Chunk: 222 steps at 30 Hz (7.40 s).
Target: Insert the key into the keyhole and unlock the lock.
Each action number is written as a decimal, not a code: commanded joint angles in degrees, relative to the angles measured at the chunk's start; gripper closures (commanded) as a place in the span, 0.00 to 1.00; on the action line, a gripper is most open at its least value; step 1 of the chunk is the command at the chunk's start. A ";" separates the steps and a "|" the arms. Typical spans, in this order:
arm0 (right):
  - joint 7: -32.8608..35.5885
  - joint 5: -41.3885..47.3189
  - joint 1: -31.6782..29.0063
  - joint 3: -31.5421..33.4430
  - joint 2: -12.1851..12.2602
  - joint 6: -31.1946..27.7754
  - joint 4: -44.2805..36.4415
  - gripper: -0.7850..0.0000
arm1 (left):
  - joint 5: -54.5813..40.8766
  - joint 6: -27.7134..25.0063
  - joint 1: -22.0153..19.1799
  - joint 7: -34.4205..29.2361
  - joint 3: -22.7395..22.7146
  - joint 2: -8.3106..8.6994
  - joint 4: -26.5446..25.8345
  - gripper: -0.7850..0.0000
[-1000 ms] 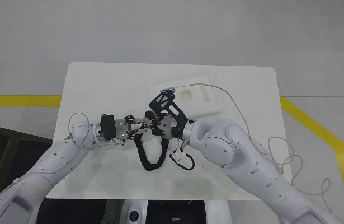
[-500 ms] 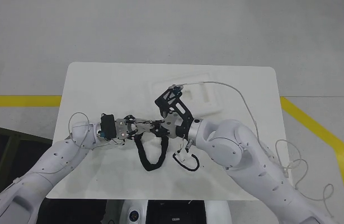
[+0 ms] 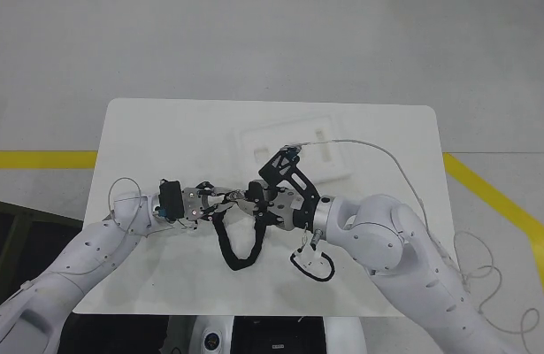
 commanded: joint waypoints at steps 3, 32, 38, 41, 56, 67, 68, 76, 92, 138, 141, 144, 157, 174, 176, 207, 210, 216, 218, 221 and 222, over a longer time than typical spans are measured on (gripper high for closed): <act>0.04 -0.77 0.15 -0.16 -0.04 0.41 -0.16 0.83 | 0.00 0.00 0.00 0.00 0.00 0.00 0.00 1.00; -2.13 -2.08 3.70 -3.01 -1.41 0.72 4.69 1.00 | 0.00 0.00 0.00 0.00 0.00 0.00 0.00 1.00; -2.54 -1.09 3.05 -1.05 -1.15 -1.45 4.04 0.65 | 0.00 0.00 0.00 0.00 0.00 0.00 0.00 1.00; -2.05 0.34 2.49 0.82 -0.74 -5.49 4.16 0.53 | -0.12 0.14 0.13 -0.37 -0.03 -0.01 -0.10 1.00; 1.88 1.88 2.59 7.64 2.13 -39.68 10.32 0.00 | -1.96 -13.18 -2.51 -13.17 -1.77 0.85 -5.34 1.00; -0.90 0.88 2.26 9.39 2.62 -45.16 11.31 0.00 | -10.49 -25.14 -9.81 -25.13 4.11 1.59 -7.33 1.00; -0.90 0.88 2.26 9.39 2.62 -45.16 11.31 0.00 | -11.05 -25.14 -10.72 -25.13 5.53 1.69 -6.90 1.00; -2.42 -3.98 2.46 9.15 2.96 -50.04 10.64 0.00 | -16.70 -25.14 -20.52 -25.13 19.99 2.67 -5.32 1.00; -17.34 -31.50 4.56 4.91 4.49 -55.09 8.71 0.00 | -20.68 -25.14 -23.61 -25.14 25.76 3.16 -6.64 1.00; -17.45 -32.35 6.27 -1.23 3.70 -45.11 9.79 1.00 | -20.68 -25.14 -23.61 -25.14 25.76 3.16 -6.64 1.00; -14.39 -27.55 6.53 -1.51 3.52 -42.44 11.05 1.00 | -20.68 -25.14 -23.61 -25.14 25.76 3.16 -6.64 1.00; -12.82 -23.86 6.51 -1.58 3.39 -39.90 11.14 1.00 | -20.68 -25.14 -23.61 -25.14 25.76 3.16 -6.64 1.00; -8.25 -13.03 4.98 -1.65 3.17 -31.13 11.29 0.97 | -20.68 -25.14 -23.61 -25.14 25.76 3.16 -6.64 1.00; -9.70 -13.20 -1.66 6.59 5.07 -28.44 6.33 0.00 | -22.57 -21.32 -22.57 -28.28 24.43 3.30 -5.43 1.00; -10.08 -13.03 -3.16 8.25 5.43 -28.33 5.67 0.00 | -23.94 -18.46 -22.02 -32.41 23.20 3.50 -4.57 1.00; -13.00 -10.76 -9.39 14.71 7.32 -29.50 3.61 0.00 | -27.25 -11.14 -15.86 -54.47 10.12 4.58 -6.66 0.00; -15.05 -9.84 -9.74 15.31 7.39 -30.15 4.02 0.00 | -27.05 -11.47 -15.36 -52.25 8.66 4.69 -6.56 0.00; -22.71 -12.18 -10.58 18.48 7.66 -32.64 5.91 0.00 | -25.46 -12.38 -13.60 -43.25 4.88 5.62 -5.83 0.00; -24.94 -14.92 -11.11 20.03 7.83 -32.52 6.25 0.00 | -22.39 -11.28 -13.63 -41.34 3.50 6.09 -5.33 0.00; -27.44 -18.50 -11.61 22.66 8.14 -32.25 6.32 0.00 | -19.85 -10.23 -13.02 -36.98 1.36 6.79 -4.12 0.00; -28.10 -19.68 -11.73 23.49 8.24 -32.17 6.26 0.00 | -19.10 -9.87 -12.85 -35.92 0.66 7.02 -3.80 0.00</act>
